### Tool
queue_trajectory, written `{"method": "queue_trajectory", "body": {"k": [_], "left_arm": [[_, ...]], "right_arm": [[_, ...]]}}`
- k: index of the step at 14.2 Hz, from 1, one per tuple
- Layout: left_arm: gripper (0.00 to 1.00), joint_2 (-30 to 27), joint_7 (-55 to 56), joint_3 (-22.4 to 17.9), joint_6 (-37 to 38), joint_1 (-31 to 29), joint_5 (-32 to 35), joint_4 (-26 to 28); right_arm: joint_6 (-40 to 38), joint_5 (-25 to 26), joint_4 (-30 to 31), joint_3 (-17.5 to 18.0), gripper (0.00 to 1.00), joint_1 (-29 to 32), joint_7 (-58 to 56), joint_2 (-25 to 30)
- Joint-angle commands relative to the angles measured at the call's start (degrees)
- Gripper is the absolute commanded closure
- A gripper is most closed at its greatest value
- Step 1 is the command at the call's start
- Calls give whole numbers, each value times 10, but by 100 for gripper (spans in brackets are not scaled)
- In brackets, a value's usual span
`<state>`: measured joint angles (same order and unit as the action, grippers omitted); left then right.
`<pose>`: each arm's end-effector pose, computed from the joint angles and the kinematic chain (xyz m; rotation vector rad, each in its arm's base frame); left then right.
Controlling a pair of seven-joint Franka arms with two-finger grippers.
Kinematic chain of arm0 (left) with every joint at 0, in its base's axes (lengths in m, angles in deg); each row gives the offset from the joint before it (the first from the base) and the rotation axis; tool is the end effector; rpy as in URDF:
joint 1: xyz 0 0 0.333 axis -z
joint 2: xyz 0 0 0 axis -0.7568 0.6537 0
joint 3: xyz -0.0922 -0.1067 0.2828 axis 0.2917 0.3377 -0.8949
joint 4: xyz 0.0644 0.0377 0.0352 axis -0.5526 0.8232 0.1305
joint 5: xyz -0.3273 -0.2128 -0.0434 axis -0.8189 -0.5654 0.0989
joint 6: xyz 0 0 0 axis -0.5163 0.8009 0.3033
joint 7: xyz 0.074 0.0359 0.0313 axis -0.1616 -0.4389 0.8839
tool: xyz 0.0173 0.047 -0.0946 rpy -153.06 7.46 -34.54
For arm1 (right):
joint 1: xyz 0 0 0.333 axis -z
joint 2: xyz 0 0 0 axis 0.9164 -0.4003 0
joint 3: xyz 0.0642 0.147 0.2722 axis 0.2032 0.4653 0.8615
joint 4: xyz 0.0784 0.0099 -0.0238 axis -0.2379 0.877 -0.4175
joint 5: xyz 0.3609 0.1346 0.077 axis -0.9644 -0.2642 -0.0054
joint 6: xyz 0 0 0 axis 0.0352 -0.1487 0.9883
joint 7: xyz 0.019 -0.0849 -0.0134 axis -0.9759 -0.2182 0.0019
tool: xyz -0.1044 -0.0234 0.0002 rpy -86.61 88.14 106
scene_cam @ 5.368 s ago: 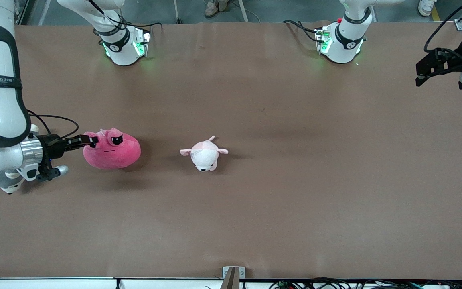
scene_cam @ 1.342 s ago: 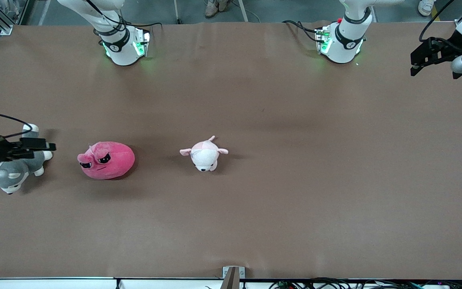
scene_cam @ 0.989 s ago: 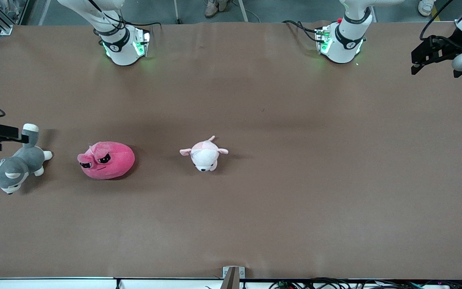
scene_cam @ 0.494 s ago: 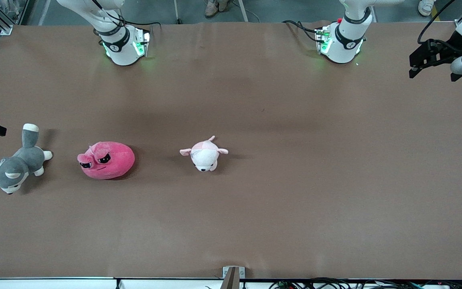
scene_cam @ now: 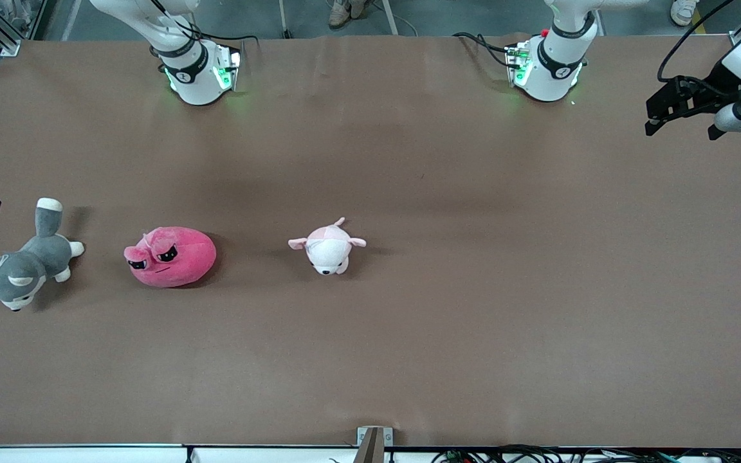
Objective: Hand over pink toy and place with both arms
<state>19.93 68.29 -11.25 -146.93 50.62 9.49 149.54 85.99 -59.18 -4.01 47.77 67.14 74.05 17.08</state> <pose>0.5043 -0.0685 0.6709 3.1369 -0.1268 0.0164 0.6073 -0.0707 0.6639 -3.1328 -0.0371 -0.0793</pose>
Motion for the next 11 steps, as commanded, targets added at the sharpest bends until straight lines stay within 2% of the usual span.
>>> {"method": "queue_trajectory", "body": {"k": [1,4,6,9,11], "left_arm": [[0,-22,39,0,-11,-5,-15,19],[0,-19,46,0,-11,-4,-15,18],[0,-18,45,0,-11,-5,-15,19],[0,-16,43,0,-11,-5,-15,18],[0,-16,40,0,-8,-6,-15,15]], "right_arm": [[25,4,53,9,0,3,23,48],[70,6,111,48,0,42,22,82],[97,7,158,54,0,47,23,114],[73,7,164,55,0,39,73,119],[69,11,164,55,0,30,67,122]]}}
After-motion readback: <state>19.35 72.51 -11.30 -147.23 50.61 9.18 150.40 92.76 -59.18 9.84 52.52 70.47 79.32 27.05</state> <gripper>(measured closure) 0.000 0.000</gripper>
